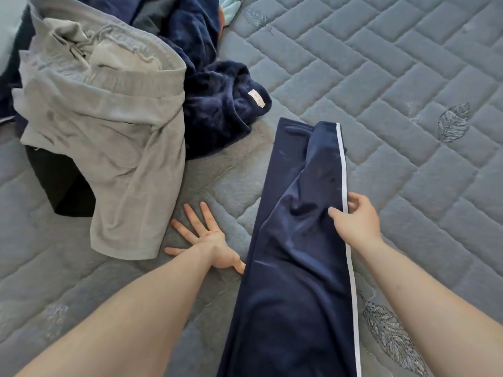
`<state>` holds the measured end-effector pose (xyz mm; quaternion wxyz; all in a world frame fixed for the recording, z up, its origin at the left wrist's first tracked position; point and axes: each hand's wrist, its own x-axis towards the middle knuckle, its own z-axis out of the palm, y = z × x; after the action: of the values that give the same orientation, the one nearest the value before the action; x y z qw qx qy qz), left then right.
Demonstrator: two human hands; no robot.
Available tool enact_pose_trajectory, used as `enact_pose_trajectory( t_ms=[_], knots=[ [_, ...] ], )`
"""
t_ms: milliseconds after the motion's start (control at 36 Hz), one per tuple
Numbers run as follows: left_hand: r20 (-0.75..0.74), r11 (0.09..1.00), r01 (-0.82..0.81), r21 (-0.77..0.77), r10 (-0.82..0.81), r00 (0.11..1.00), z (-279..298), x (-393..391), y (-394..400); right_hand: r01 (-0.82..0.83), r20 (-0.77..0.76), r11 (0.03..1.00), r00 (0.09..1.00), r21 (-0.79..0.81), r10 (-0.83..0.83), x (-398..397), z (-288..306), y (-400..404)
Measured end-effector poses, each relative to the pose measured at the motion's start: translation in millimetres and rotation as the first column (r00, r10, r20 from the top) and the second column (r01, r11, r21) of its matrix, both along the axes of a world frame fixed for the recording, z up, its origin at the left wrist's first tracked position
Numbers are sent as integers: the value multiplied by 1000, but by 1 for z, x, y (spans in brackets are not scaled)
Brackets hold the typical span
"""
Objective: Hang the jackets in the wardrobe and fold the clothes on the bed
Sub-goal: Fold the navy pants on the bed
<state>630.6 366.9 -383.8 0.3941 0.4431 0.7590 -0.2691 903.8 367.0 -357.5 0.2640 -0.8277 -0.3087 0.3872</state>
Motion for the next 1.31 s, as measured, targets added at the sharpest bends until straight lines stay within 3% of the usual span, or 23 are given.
enact_pose_trajectory(
  t_ms=[111,250,361,444,500,639,722,806,889,1139,1222,1306],
  knots=[
    [-6,1000,5,0,-5,1000,0,-1,-1,65,7,998,998,14,-65,-2,8,15],
    [-23,1000,5,-4,-5,1000,-3,-2,-2,-28,-249,985,966,171,71,-23,40,38],
    [-14,1000,-4,5,4,1000,-6,-3,-3,55,-641,970,759,237,114,-40,73,45],
    [-7,1000,-9,14,9,1000,-7,-3,-3,82,-773,969,620,234,135,-39,86,45],
    [3,1000,-10,16,10,1000,-6,-2,-3,115,-805,966,580,230,122,-36,85,43],
    [17,1000,2,20,-2,1000,0,-2,-3,329,-726,934,675,137,-131,-26,56,34],
    [12,1000,7,19,-7,1000,3,0,-3,342,-497,938,825,61,-268,-18,22,25],
    [13,1000,11,12,-11,1000,5,-1,-2,245,-214,969,948,20,-236,-12,-5,13],
    [13,1000,17,4,-17,1000,7,-1,-2,214,-145,976,968,49,-205,-12,-15,10],
    [2,999,42,6,-42,999,8,1,-3,96,-211,947,977,306,-31,-7,-1,43],
    [-16,999,53,5,-53,998,6,-1,-3,133,-207,932,976,338,-65,-5,1,47],
    [-30,998,65,16,-64,997,4,-1,-4,190,-126,945,979,267,-162,-2,-3,35]
  ],
)
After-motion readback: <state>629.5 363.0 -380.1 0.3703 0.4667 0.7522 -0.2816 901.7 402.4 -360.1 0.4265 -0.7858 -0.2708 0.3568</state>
